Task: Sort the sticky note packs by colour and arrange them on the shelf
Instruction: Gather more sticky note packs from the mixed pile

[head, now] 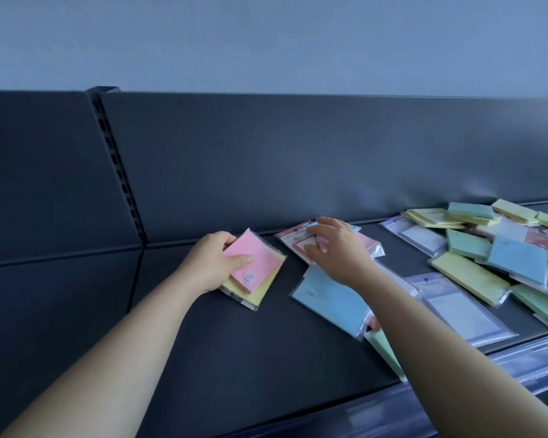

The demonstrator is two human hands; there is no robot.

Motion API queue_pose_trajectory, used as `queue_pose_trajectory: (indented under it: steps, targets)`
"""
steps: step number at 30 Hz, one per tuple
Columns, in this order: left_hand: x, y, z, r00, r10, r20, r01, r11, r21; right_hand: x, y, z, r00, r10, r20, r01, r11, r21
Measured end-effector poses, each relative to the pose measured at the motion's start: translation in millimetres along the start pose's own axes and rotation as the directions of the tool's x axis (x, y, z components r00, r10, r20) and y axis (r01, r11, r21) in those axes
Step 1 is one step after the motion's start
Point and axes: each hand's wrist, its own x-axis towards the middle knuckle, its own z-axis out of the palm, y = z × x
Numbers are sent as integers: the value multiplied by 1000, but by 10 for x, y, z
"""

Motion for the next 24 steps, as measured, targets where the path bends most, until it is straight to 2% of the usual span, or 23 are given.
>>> queue_pose_trajectory:
  steps: [2, 4, 11, 13, 17, 21, 24]
  targets:
    - [-53, -79, -51, 1000, -21, -7, 21, 1000, 18, 12, -139, 47, 998, -59, 24, 59, 998, -14]
    - [-98, -143, -95, 998, -65, -3, 65, 988, 141, 15, -281, 95, 992, -88, 89, 92, 995, -44]
    - [-239, -100, -193, 988, -144, 63, 117, 943, 312, -27, -581, 164, 967, -22, 253, 43, 996, -79]
    - [-271, -91, -237, 986, -164, 43, 147, 954, 261, -61, -639, 186, 956, 12, 294, 5, 998, -56]
    - [-359, -216, -317, 980, -195, -44, 196, 980, 29, -126, -747, 299, 936, 45, 348, -26, 998, -58]
    - [-452, -389, -405, 969, -192, -154, 170, 974, -147, -182, -870, 367, 936, 54, 347, -41, 998, -45]
    - [-544, -458, -477, 966, -182, -184, 143, 968, -204, -191, -962, 380, 936, 62, 346, -54, 998, -33]
